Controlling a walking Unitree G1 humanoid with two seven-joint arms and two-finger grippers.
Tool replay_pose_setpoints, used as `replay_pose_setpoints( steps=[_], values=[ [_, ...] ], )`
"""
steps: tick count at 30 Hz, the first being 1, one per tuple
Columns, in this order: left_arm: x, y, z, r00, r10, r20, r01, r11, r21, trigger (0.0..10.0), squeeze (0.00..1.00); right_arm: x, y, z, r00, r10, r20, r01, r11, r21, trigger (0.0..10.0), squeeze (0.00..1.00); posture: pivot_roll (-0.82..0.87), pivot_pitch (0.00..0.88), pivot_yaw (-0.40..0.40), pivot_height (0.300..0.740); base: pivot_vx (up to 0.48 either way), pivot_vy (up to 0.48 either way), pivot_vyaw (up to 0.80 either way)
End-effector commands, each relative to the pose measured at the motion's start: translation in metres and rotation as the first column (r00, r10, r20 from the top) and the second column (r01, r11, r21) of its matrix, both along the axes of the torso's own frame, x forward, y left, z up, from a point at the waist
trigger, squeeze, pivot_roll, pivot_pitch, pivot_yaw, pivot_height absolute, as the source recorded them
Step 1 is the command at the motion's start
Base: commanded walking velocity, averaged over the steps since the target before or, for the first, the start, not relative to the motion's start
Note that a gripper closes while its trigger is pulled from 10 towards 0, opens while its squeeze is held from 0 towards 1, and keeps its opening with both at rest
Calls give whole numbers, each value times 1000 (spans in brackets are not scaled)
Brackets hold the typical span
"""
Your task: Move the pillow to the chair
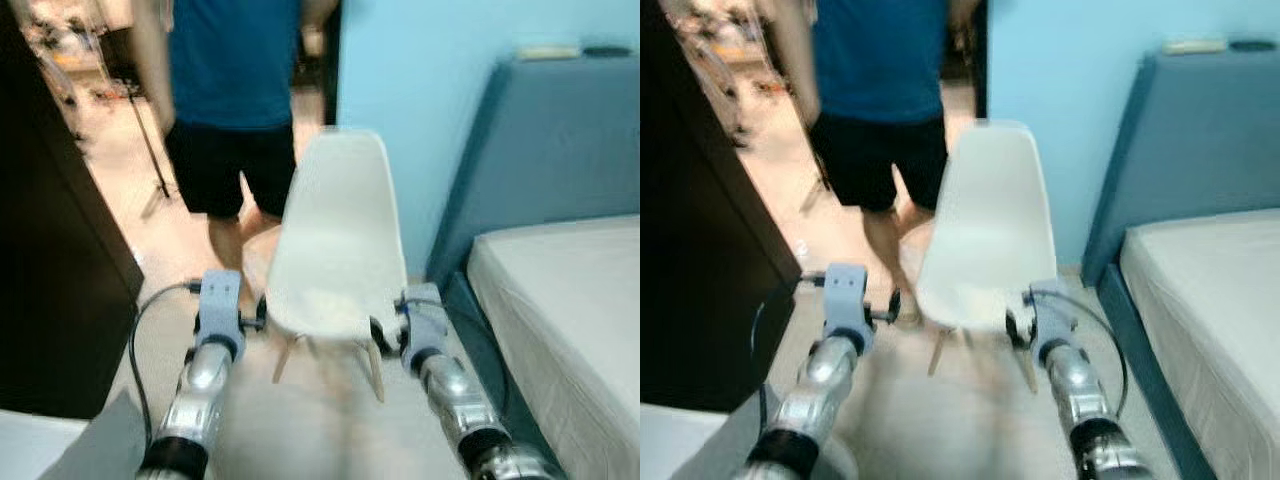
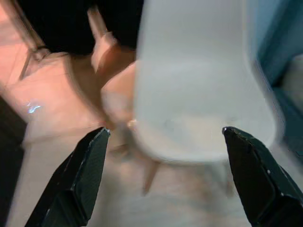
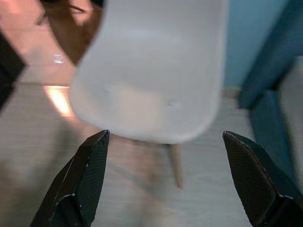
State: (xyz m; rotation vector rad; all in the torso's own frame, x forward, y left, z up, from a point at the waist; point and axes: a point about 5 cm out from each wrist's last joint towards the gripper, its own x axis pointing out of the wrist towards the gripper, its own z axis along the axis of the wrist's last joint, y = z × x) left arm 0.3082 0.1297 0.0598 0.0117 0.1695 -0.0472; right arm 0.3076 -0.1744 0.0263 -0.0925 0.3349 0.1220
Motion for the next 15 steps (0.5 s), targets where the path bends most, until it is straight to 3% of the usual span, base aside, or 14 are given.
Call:
replay_pose_setpoints(
  steps=[1, 15],
  values=[
    [-4, 12, -8, 999, 31, -37, -30, 999, 31, 10000, 0, 1, 7, 0, 1000, 7, -3, -7, 1000, 13, 10000, 0, -70, 0, 27, 740, 0, 0, -800],
    [-7, 24, -16, 994, 73, -85, -67, 994, 82, 10000, 0, 1, 5, -1, 1000, -2, -14, 2, 1000, 2, 10000, 0, -68, 0, 23, 740, 0, 0, -800]
  ],
)
